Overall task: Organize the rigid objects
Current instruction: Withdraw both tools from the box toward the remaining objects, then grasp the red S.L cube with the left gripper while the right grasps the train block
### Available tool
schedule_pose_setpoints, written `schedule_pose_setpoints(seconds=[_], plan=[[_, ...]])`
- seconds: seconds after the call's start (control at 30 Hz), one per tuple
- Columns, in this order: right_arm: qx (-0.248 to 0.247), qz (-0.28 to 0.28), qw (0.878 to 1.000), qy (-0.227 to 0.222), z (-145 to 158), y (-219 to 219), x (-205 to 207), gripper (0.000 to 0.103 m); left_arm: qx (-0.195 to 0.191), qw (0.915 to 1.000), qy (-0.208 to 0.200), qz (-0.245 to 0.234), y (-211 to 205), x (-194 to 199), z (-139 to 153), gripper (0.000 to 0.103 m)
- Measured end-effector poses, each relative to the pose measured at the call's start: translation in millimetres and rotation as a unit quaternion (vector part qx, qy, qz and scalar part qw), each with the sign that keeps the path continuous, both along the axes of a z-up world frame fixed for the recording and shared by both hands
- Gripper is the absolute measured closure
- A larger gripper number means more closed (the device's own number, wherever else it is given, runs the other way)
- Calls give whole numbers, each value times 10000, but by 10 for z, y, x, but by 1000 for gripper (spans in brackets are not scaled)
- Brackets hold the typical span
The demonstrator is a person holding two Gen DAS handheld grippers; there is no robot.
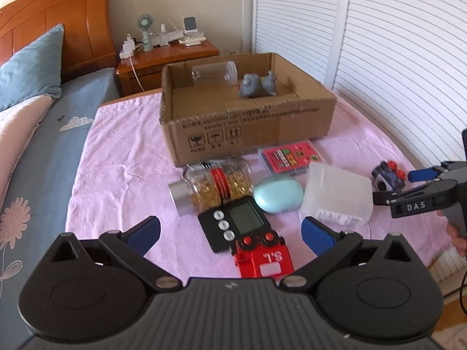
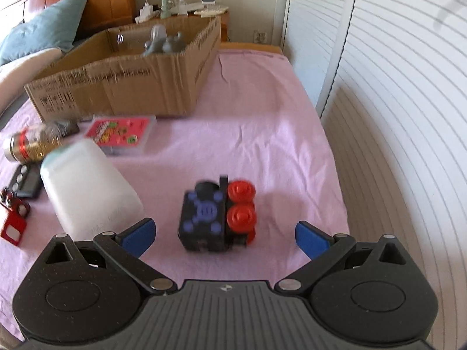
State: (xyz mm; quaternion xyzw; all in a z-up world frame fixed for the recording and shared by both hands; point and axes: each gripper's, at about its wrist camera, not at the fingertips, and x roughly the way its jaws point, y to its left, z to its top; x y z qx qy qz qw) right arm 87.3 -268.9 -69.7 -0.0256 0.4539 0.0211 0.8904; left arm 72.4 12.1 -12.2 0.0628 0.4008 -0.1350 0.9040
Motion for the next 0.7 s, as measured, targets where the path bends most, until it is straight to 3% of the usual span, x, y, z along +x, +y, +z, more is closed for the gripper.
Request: schedule_pose_setpoints(seconds=[0.43, 0.57, 0.7], plan=[[-49, 264, 9991, -314, -69, 43, -139, 0, 222, 9988, 410, -147, -210, -29, -435, 1], [-43, 269, 9990, -361, -75, 40, -154, 0, 305, 9985, 442, -145, -273, -34, -436, 1], [-38, 301, 9989, -367, -75, 36, -150, 0, 460, 9987, 214, -24, -248, -130, -246, 1]])
